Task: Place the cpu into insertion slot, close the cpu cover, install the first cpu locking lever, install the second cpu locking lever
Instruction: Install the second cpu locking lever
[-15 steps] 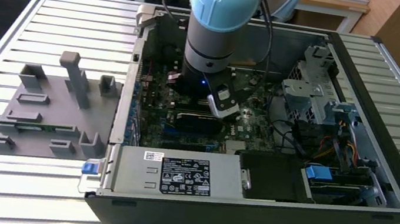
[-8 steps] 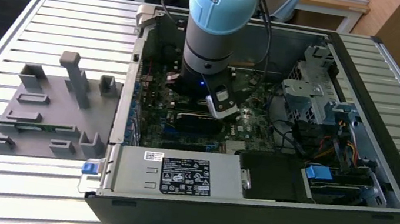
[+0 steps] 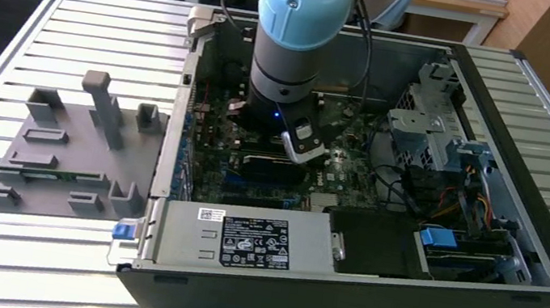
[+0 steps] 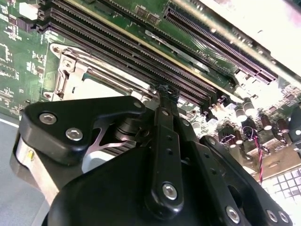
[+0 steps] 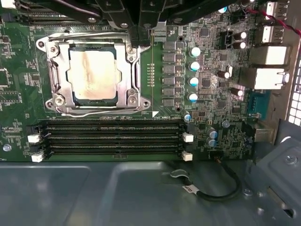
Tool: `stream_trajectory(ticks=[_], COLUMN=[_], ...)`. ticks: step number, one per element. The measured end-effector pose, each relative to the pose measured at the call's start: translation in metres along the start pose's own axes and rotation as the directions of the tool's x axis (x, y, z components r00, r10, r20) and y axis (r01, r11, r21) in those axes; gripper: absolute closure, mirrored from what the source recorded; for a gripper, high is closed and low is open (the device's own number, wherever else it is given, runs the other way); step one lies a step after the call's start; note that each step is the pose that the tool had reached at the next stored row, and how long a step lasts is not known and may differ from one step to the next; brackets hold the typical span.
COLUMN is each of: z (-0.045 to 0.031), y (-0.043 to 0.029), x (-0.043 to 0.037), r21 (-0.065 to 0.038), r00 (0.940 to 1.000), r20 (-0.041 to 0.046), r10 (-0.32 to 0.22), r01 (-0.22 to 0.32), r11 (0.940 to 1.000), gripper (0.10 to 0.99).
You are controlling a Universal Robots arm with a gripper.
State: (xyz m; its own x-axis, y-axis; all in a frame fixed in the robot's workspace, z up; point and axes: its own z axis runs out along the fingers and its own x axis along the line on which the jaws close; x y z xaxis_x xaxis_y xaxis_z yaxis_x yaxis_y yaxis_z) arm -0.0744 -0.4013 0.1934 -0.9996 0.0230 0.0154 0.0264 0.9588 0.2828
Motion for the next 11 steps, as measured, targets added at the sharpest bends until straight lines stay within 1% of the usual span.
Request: stream_trajectory(ticks=[4,11], z=[0.0014,0.0046], y=[0.0016,0.0058], x=[0.0010,0.0044], r21=[-0.005,-0.010], r00=[1.0000,1.0000], r20=[-0.0001,-0.0001], r10=[0.000,0.000], r01=[0.000,0.000], r11=[1.0000,1.0000], gripper=[0.980,0.980])
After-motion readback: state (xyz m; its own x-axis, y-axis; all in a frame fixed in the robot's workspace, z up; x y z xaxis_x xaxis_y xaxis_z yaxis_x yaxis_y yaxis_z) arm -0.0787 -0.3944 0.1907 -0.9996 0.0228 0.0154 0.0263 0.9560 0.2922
